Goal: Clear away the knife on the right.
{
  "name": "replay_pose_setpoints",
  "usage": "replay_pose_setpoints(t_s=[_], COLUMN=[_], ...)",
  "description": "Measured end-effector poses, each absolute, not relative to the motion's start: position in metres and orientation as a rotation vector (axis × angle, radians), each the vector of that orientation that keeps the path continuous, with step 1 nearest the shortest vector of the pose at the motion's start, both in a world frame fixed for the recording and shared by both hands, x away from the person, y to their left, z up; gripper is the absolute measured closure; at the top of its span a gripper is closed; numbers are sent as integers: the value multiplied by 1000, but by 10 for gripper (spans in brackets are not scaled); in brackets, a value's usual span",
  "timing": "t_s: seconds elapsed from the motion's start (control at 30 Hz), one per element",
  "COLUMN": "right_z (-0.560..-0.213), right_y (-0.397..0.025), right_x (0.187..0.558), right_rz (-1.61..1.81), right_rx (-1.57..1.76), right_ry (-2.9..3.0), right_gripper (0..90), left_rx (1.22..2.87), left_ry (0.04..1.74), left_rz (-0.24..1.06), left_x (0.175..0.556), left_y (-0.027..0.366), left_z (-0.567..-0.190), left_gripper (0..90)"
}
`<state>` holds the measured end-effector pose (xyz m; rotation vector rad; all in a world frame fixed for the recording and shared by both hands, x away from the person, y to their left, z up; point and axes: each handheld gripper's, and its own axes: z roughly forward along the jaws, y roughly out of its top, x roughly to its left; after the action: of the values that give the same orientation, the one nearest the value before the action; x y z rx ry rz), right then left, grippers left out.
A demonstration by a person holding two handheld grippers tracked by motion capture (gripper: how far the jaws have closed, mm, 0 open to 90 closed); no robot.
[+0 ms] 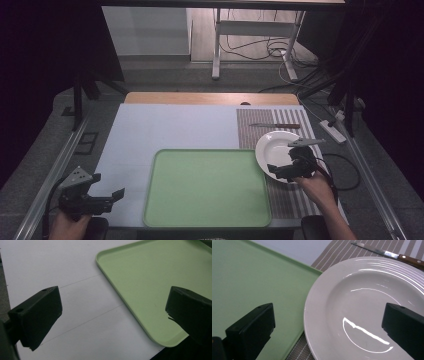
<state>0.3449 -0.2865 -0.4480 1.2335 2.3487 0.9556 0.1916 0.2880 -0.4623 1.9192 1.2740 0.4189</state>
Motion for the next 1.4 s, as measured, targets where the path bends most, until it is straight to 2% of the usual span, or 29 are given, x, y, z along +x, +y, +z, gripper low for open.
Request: replay_pose_setpoints(t_s=[1.4], right_z=[-459], right_y=[-291], right_x=[429], right_rz=[777], right_rx=[1364], right_ry=[2304], right_gripper=[0], left_rx=[1927], left_ry=[1279], left_rz=[409], left_x=[193], left_y=[287], left_z=[-463], left_gripper=[6])
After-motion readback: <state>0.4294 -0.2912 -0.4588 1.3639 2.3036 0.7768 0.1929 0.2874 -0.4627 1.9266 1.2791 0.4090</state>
